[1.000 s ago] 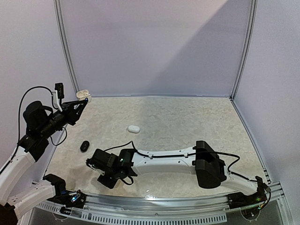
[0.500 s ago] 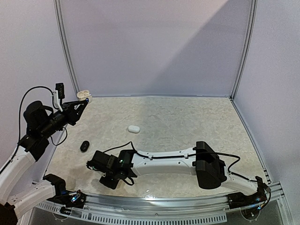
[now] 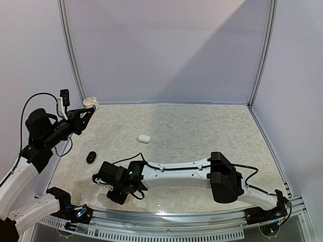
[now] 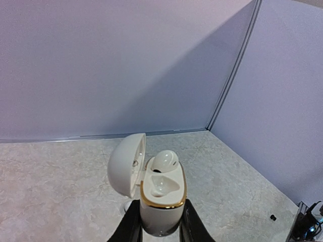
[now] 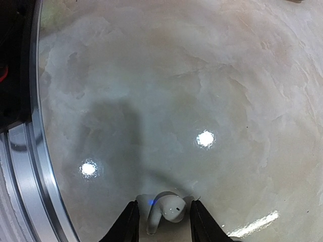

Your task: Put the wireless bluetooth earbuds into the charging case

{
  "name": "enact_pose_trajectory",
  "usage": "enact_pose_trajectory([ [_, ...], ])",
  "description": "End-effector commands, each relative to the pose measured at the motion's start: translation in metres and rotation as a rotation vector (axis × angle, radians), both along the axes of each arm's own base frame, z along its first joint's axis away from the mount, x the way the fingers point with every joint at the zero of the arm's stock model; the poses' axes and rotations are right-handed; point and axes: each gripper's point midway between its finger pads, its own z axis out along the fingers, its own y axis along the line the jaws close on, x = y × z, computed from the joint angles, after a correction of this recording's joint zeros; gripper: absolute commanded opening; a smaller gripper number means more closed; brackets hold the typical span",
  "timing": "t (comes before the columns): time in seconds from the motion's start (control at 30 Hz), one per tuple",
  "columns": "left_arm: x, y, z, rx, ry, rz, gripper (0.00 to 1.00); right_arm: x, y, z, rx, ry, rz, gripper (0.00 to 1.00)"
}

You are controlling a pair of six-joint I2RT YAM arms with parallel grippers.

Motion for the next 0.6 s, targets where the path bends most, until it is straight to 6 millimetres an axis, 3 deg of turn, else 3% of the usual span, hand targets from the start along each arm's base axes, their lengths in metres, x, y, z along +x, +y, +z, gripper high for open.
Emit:
enact_pose_trajectory([
  [0.0,0.002,0.001,-0.006,0.001,0.002,0.0,0.0,-0.004,-0.004,-0.029,-0.04,0.03,-0.008,0.33],
  [0.33,0.002,0.001,-0.006,0.007,0.003,0.001,0.0,0.001,-0.003,-0.03,-0.035,0.025,-0.02,0.19],
  [0.57,0.002,0.001,-0.007,0.007,0.004,-0.001,0.0,0.009,0.004,-0.003,0.026,0.003,-0.045,0.15],
])
